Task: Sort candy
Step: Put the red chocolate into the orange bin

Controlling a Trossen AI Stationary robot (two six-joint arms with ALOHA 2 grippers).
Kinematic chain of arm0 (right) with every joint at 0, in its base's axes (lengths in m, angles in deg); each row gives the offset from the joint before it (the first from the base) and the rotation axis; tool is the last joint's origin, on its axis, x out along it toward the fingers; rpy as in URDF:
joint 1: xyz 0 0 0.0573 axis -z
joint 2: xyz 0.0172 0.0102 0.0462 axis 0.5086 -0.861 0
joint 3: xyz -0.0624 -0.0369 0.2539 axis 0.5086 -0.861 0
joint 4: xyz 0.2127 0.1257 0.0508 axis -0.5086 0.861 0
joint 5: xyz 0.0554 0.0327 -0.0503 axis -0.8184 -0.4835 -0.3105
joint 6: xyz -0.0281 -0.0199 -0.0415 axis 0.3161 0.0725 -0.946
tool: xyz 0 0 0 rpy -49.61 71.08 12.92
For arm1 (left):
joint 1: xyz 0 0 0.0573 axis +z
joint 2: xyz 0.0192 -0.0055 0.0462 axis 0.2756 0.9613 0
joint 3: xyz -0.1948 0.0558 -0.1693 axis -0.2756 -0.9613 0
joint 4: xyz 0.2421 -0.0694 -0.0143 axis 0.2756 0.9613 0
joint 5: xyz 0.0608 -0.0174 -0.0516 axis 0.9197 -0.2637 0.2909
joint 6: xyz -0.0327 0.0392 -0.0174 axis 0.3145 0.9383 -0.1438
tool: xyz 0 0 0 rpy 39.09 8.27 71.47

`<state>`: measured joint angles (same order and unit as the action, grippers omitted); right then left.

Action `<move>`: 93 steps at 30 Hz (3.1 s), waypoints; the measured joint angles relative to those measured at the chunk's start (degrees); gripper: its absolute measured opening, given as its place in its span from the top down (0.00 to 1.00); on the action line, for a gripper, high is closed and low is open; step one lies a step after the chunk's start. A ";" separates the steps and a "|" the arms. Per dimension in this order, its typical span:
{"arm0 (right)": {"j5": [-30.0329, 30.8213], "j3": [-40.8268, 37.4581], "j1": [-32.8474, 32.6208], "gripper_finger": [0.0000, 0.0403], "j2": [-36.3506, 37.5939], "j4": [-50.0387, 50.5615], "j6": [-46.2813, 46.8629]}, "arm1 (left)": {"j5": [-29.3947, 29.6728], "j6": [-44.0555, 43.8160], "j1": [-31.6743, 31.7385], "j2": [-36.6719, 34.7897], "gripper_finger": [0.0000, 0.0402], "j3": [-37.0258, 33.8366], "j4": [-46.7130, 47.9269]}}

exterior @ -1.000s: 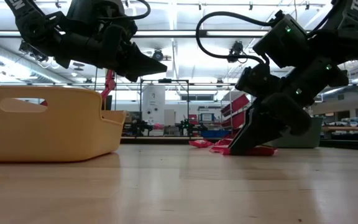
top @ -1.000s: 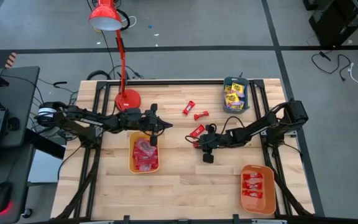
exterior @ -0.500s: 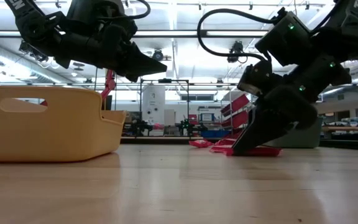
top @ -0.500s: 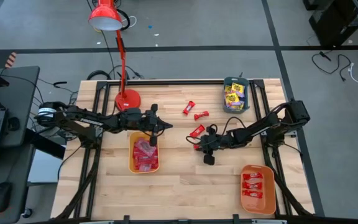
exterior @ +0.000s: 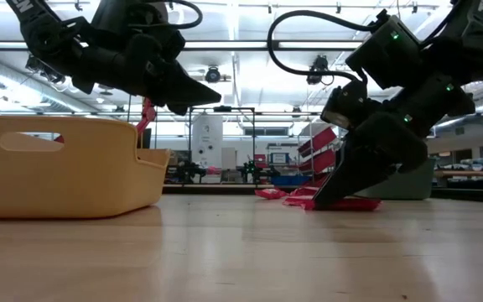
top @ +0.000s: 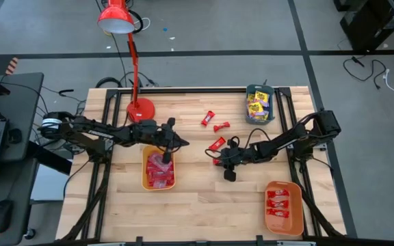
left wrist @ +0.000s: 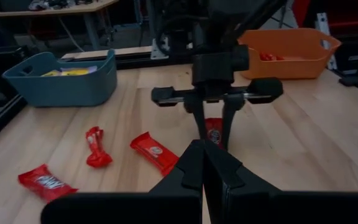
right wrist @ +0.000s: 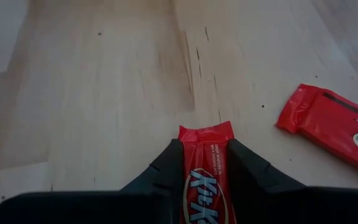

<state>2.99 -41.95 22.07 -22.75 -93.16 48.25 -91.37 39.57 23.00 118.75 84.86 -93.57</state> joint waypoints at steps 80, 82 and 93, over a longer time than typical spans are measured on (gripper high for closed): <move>-22.04 0.15 4.10 0.89 0.80 -29.04 20.50 | -4.95 10.09 -8.57 12.68 0.65 1.14 -19.46; -22.06 0.15 4.88 0.89 0.80 -29.65 20.67 | -5.10 9.33 -8.62 12.68 0.65 1.14 -19.07; -20.35 0.13 9.46 0.89 0.80 -34.98 23.60 | 0.87 5.93 -8.56 12.68 0.65 1.14 -18.81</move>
<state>-17.37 -41.82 31.53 -21.95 -128.14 71.85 -90.50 45.51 14.44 131.42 86.00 -112.38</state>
